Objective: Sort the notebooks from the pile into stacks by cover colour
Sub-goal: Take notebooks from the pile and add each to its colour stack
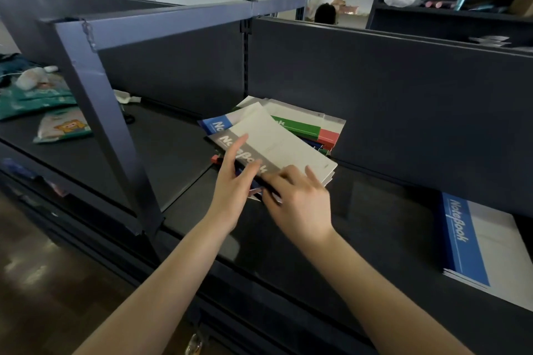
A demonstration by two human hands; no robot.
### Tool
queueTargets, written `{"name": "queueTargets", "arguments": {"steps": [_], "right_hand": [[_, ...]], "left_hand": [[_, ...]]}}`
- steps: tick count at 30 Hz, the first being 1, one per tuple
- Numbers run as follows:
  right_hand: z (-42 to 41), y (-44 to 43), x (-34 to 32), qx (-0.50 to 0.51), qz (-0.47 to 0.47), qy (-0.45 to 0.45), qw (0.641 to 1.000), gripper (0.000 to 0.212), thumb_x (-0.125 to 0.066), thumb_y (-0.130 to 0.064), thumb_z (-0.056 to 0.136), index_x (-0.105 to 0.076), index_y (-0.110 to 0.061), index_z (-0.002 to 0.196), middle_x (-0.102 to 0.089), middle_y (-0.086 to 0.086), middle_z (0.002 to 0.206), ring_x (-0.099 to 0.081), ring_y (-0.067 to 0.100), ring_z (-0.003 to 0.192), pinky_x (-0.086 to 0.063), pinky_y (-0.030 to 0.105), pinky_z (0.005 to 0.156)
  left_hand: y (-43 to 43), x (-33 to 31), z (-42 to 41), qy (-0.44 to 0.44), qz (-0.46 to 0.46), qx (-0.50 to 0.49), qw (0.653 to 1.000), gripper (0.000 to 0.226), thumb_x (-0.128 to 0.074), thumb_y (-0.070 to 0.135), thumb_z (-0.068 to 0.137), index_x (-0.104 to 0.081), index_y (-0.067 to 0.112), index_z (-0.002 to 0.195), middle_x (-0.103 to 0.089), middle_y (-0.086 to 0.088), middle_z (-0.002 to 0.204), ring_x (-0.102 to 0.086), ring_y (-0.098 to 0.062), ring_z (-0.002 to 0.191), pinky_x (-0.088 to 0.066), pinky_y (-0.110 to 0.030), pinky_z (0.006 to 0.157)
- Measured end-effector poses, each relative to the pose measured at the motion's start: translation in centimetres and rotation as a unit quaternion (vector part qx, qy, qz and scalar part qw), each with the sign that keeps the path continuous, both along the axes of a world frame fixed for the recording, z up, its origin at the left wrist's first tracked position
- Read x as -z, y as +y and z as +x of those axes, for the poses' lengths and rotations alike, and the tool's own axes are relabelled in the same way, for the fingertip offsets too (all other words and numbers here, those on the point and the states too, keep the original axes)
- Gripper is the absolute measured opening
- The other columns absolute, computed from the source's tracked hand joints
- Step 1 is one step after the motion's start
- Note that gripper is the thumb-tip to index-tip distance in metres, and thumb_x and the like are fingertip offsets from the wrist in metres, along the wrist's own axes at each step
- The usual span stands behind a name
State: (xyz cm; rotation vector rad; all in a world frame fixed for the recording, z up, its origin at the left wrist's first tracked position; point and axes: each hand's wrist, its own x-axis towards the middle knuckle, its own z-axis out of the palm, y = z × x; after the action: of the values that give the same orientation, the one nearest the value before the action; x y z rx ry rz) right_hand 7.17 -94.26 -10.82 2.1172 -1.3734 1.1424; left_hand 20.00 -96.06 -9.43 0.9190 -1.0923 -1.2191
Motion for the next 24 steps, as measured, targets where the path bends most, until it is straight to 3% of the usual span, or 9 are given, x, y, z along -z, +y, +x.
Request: {"name": "queueTargets", "arguments": {"steps": [2,5,10,13,15,17,22,24], "right_hand": [[0.0,0.4,0.1,-0.023,0.038,0.015,0.999,0.029,-0.052,-0.034,0.083,-0.074,-0.019,0.094,-0.066,-0.001,0.083,-0.061,0.019,0.066,-0.051,0.03,0.065],[-0.4,0.5,-0.4,-0.042,0.093,0.031,0.994,0.038,-0.048,-0.05,0.083,-0.075,-0.026,0.094,-0.07,-0.006,0.089,-0.067,0.015,0.079,-0.05,0.039,0.085],[-2.7,-2.9,-2.2,0.001,0.068,-0.114,0.991,0.04,-0.046,-0.042,0.089,-0.073,-0.017,0.102,-0.07,0.0,0.106,-0.066,0.024,0.092,-0.054,0.042,0.083],[-4.7,-6.3,-3.1,0.076,0.15,-0.086,0.982,0.043,-0.046,-0.036,0.095,-0.055,-0.013,0.131,-0.053,0.005,0.137,-0.048,0.025,0.127,-0.042,0.049,0.103],[-5.8,-8.2,-3.0,0.102,0.239,-0.055,0.964,0.051,-0.045,-0.037,0.098,-0.038,-0.015,0.143,-0.04,0.005,0.148,-0.033,0.023,0.139,-0.03,0.049,0.112],[-6.3,-9.1,-2.6,0.097,0.272,-0.045,0.956,0.049,-0.045,-0.036,0.099,-0.041,-0.014,0.142,-0.047,0.008,0.141,-0.04,0.027,0.133,-0.028,0.051,0.112],[-5.9,-8.6,-1.8,0.113,0.151,-0.006,0.982,0.032,-0.054,-0.029,0.096,-0.066,-0.01,0.118,-0.063,0.011,0.108,-0.058,0.03,0.101,-0.035,0.051,0.106],[-5.8,-8.4,-1.9,0.111,0.112,-0.045,0.986,0.03,-0.054,-0.03,0.095,-0.071,-0.007,0.106,-0.066,0.012,0.096,-0.063,0.032,0.085,-0.043,0.055,0.096]], "left_hand": [[-0.1,0.6,0.1,-0.011,0.012,-0.005,1.0,0.048,-0.052,0.002,0.094,-0.05,0.033,0.13,-0.056,-0.001,0.13,-0.058,-0.016,0.114,-0.053,-0.028,0.077],[-0.1,1.3,0.4,-0.022,0.01,-0.037,0.999,0.052,-0.051,-0.008,0.091,-0.05,0.028,0.128,-0.057,0.001,0.124,-0.058,-0.01,0.111,-0.052,-0.017,0.076],[0.2,2.5,1.6,-0.064,0.019,-0.071,0.995,0.059,-0.051,-0.011,0.088,-0.05,0.034,0.126,-0.058,0.006,0.12,-0.058,-0.006,0.108,-0.05,-0.014,0.071],[0.5,2.9,2.6,-0.075,0.026,-0.082,0.993,0.061,-0.05,-0.011,0.089,-0.047,0.034,0.13,-0.056,0.005,0.123,-0.058,-0.001,0.103,-0.05,-0.012,0.069],[0.7,2.8,3.2,-0.079,0.026,-0.084,0.993,0.063,-0.051,-0.011,0.089,-0.044,0.031,0.136,-0.054,0.003,0.126,-0.057,-0.002,0.102,-0.051,-0.011,0.067],[1.0,2.7,3.5,-0.078,0.023,-0.083,0.993,0.066,-0.05,-0.013,0.089,-0.042,0.031,0.138,-0.053,0.003,0.125,-0.058,-0.001,0.099,-0.051,-0.012,0.066],[2.2,2.5,4.2,-0.072,0.004,-0.088,0.993,0.072,-0.049,-0.017,0.087,-0.039,0.04,0.13,-0.051,0.014,0.119,-0.058,0.014,0.087,-0.051,-0.012,0.065],[2.3,2.7,4.4,-0.066,0.005,-0.095,0.993,0.074,-0.049,-0.017,0.086,-0.038,0.04,0.131,-0.049,0.014,0.122,-0.057,0.015,0.089,-0.051,-0.012,0.066]]}}
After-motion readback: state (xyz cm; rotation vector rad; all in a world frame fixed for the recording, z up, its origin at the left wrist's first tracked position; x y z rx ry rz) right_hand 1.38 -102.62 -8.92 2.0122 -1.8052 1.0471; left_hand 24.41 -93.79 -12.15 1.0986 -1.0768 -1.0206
